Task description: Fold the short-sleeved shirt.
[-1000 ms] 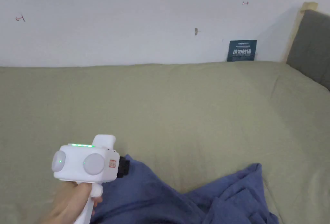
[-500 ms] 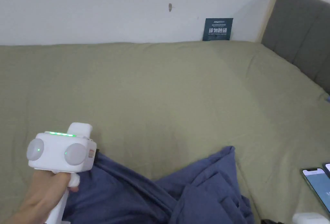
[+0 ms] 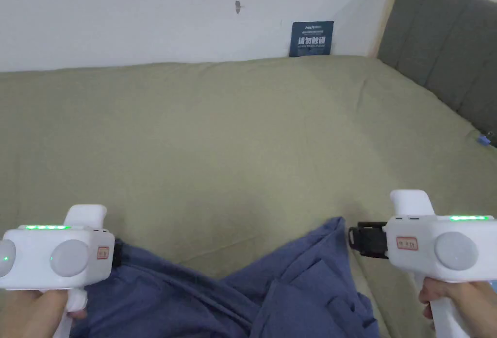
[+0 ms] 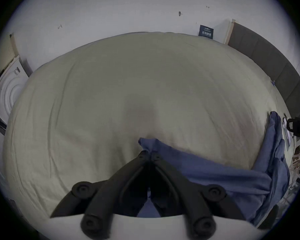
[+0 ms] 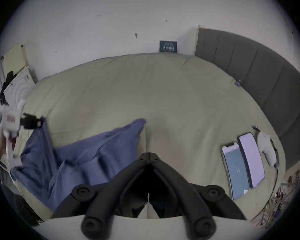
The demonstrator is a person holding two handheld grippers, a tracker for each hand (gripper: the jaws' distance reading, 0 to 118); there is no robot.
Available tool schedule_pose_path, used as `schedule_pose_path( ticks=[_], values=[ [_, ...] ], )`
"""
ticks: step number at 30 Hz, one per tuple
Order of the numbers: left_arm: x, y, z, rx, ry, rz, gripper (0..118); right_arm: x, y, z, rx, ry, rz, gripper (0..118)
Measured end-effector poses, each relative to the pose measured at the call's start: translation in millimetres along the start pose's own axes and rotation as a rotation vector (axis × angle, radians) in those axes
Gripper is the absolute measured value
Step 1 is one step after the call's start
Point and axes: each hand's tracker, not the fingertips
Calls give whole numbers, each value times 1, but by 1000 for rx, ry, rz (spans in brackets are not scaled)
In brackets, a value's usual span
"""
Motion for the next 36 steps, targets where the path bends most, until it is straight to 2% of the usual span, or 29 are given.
schedule_pose_path(
  ticks=[1, 2, 3, 4, 5, 7, 8, 9, 10, 11, 15, 19, 25, 36],
  values=[
    [0, 0, -1, -2, -5, 10, 0, 2, 6, -12, -52, 23, -16, 111],
    [1, 0, -1, -3, -5, 9, 0, -2, 5, -17, -75, 39, -21, 115],
    [1, 0, -2, -5, -9, 5, 0, -10, 5, -20, -77, 44, 15, 104],
    [0, 0, -4, -5, -8, 0, 0, -14, 9, -29, -83, 7, 35, 91],
    [0, 0, -6, -5, -6, -5, 0, -19, 10, -37, -91, -21, 61, 89],
    [1, -1, -8, -2, -4, -4, 0, -23, 12, -46, -91, -14, 57, 90],
    [-1, -2, -8, 0, -5, -1, 0, -25, 15, -52, -111, -13, 59, 85],
    [-2, -3, -9, 3, -7, 3, 0, -26, 17, -55, -108, -23, 57, 68],
    [-4, -3, -9, 6, -9, 7, 0, -28, 17, -57, -97, -37, 53, 24],
    [-5, -4, -10, 7, -11, 7, 0, -29, 17, -59, -102, -44, 61, 4],
    [-7, -3, -9, 8, -20, 13, 0, -30, 14, -54, -96, -65, 90, 2],
    [-16, -1, 15, 29, -16, 67, 0, -19, 18, -25, -56, -59, 64, 2],
    [-88, 6, 112, 146, 64, 124, 0, -18, 43, 60, 57, 1, 38, 2],
    [-177, 9, 306, 398, 220, 217, 0, -50, 85, 213, 269, 89, 63, 2]
  ],
)
